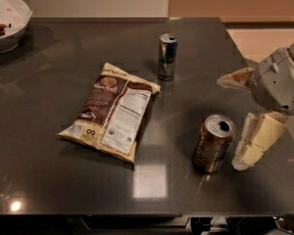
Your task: Pick orange can
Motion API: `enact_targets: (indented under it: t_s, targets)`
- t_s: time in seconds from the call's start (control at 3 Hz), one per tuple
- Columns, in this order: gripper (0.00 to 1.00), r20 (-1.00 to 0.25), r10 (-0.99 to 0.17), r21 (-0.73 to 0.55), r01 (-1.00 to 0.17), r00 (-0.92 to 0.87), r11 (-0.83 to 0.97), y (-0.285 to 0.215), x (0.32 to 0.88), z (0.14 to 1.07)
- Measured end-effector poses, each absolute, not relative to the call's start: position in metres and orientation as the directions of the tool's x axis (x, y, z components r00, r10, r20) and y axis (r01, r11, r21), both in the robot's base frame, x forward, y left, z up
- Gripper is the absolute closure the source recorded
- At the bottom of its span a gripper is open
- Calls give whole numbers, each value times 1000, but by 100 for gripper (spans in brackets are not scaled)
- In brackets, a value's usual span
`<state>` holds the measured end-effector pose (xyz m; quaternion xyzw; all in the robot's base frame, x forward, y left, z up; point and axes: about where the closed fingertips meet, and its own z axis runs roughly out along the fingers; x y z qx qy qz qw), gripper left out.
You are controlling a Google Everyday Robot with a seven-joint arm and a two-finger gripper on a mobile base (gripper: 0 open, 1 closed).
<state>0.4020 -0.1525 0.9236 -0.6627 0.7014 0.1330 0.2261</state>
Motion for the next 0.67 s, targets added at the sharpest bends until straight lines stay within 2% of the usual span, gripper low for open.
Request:
enact_targets:
  t_s: [0.67]
  targets:
    - [4, -511, -860, -55, -998, 8, 23, -136, 394, 896]
